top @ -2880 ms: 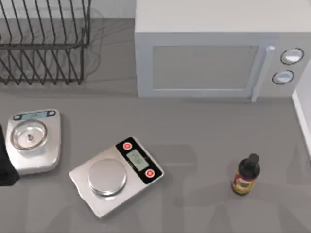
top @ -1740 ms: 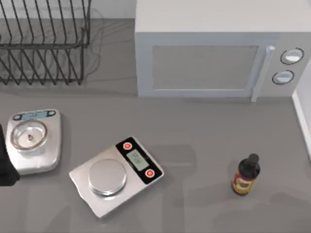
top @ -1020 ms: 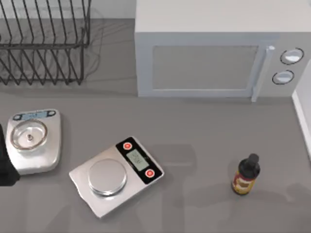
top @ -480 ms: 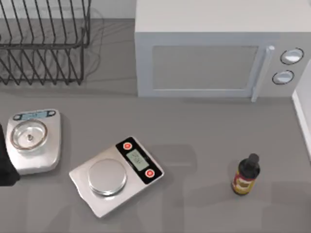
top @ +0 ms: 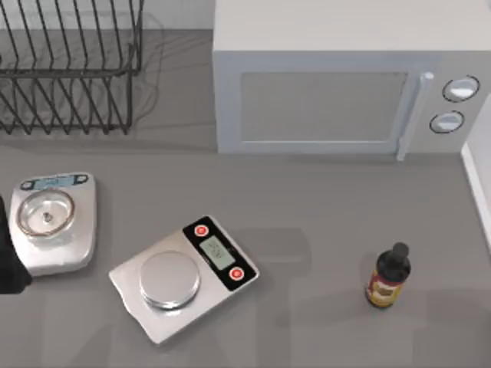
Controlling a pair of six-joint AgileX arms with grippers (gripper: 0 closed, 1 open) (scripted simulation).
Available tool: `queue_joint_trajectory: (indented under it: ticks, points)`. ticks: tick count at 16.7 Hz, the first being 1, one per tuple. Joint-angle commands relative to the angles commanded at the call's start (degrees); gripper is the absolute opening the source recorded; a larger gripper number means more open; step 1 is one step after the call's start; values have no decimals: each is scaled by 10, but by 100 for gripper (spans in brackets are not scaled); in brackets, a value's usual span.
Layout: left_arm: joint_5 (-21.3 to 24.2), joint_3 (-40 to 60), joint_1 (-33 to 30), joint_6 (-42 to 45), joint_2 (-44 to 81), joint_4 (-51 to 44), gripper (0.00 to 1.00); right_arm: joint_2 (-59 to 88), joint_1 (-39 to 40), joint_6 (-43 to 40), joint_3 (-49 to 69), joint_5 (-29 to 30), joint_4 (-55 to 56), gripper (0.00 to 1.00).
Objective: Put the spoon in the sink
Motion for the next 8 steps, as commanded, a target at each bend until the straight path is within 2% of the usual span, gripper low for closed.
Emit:
queue_joint_trajectory:
  ticks: [8]
  points:
    - [0, 0, 0, 0, 0, 0, 100, 0, 0, 0, 0, 0, 0, 25]
